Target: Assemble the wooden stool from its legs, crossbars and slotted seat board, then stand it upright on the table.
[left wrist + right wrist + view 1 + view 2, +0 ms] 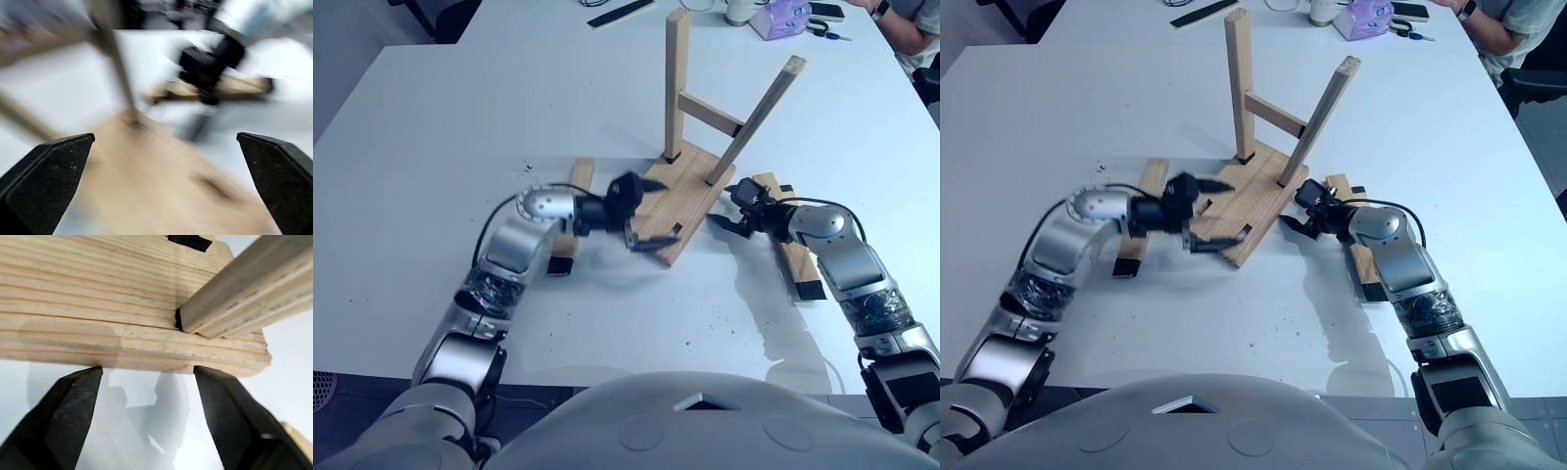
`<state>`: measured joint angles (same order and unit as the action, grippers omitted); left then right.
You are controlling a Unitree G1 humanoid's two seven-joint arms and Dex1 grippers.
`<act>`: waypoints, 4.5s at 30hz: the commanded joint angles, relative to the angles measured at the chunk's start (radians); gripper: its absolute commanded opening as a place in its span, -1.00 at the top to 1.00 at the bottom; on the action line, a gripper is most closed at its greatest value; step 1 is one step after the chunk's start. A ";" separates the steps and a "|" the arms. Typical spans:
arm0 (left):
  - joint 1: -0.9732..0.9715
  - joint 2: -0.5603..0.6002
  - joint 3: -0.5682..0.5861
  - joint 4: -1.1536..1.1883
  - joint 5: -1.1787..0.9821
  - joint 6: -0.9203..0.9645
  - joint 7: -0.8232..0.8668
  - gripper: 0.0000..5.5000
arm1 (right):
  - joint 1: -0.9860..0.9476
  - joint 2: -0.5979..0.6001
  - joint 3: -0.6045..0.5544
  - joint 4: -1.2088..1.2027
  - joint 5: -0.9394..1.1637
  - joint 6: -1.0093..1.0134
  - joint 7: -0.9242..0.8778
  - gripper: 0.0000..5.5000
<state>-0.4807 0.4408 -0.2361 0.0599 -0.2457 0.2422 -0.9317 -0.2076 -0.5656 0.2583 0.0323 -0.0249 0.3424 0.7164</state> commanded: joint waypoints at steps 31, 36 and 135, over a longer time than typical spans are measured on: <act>0.085 0.090 -0.089 0.218 0.331 -0.560 0.062 -0.96 | 0.044 0.033 0.097 -0.048 -0.093 -0.040 0.037 -0.25; 0.139 0.107 -0.067 0.115 0.298 -0.506 0.032 -0.96 | 0.084 0.030 0.098 -0.130 -0.088 -0.008 0.041 -0.25; -0.066 0.184 0.537 -0.151 -0.150 0.454 0.507 -0.43 | 0.445 0.047 -0.476 -0.703 0.004 0.243 -0.193 -0.33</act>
<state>-0.6966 0.5916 0.2657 -0.0002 -0.3924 0.6609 -0.4087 0.1657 -0.5135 -0.0691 -0.6258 -0.0457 0.5294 0.5447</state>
